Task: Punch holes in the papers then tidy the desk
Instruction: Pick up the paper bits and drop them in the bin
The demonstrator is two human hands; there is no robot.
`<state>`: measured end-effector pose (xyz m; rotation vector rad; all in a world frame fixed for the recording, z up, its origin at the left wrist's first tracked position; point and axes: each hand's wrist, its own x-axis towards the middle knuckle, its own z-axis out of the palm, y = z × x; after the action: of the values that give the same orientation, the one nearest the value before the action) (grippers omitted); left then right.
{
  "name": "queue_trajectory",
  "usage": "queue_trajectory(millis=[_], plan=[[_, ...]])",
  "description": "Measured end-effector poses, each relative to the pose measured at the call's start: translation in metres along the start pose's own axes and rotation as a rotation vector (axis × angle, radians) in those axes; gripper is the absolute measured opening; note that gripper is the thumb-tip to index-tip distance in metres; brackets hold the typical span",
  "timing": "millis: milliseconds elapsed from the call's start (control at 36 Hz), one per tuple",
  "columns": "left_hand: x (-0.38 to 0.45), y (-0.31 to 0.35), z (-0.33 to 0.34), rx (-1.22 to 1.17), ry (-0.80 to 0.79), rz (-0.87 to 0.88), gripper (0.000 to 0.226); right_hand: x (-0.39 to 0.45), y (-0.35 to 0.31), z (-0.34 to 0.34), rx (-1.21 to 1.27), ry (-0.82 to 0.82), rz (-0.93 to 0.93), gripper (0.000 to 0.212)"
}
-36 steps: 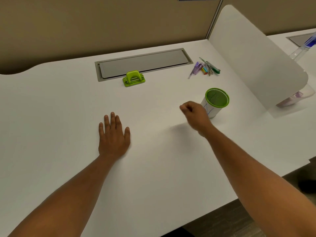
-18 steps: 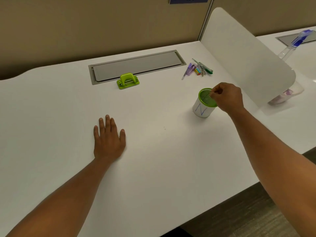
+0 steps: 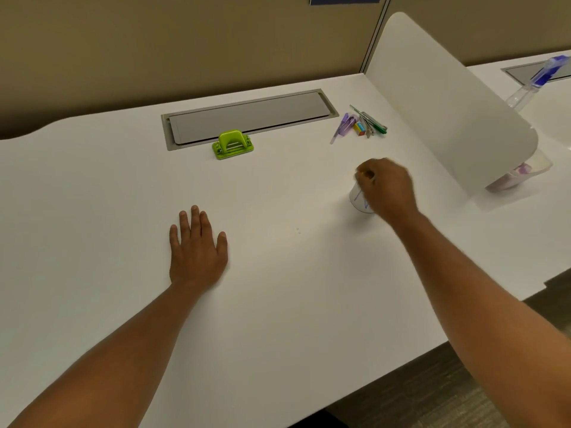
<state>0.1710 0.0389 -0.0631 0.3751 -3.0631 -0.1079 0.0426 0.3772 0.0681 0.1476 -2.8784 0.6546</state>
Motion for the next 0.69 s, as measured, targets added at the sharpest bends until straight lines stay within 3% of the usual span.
queue_trajectory(millis=[83,278,472,694], plan=[[0.0,0.0,0.0,0.002,-0.006,-0.003,0.072,-0.024,-0.02,0.028,0.107,-0.194,-0.124,0.01],[0.0,0.0,0.001,-0.014,0.003,-0.006,0.072,-0.059,-0.027,0.083,0.206,-0.439,-0.082,0.011],[-0.002,0.001,0.0,0.008,0.019,0.001,0.069,-0.061,-0.023,0.095,0.117,-0.433,-0.204,0.019],[-0.002,0.0,-0.001,-0.001,0.014,0.005,0.071,-0.061,-0.031,0.101,0.021,-0.362,-0.245,0.01]])
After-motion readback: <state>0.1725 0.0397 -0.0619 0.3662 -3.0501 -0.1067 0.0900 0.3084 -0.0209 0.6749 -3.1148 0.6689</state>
